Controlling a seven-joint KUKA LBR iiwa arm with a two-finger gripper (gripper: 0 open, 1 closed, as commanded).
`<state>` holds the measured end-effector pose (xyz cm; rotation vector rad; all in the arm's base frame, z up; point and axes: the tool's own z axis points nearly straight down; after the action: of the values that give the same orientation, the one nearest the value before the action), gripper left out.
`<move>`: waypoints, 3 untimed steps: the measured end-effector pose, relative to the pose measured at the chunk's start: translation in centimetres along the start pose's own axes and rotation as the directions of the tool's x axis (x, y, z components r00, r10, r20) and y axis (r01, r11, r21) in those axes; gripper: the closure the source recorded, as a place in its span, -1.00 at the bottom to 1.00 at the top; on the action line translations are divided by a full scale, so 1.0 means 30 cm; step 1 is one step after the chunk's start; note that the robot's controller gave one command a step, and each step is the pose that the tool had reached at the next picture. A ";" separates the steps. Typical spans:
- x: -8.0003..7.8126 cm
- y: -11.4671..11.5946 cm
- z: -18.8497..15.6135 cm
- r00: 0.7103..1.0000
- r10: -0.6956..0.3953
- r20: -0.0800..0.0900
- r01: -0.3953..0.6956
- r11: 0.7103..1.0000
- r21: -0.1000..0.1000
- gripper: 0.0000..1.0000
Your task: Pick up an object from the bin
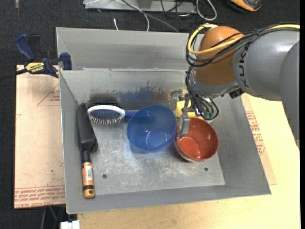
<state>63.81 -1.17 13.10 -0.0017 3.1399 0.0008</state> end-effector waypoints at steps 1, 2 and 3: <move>0.000 0.000 0.000 1.000 0.000 0.000 0.000 1.000 0.000 1.00; 0.000 0.000 0.001 1.000 0.000 0.001 0.000 1.000 0.000 1.00; 0.089 -0.038 0.149 1.000 0.024 0.001 -0.024 1.000 -0.001 1.00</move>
Offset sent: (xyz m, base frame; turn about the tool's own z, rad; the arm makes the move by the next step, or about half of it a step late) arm 0.0000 0.0000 0.0000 0.0000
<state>61.14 -2.32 8.61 0.0356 3.1389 0.0030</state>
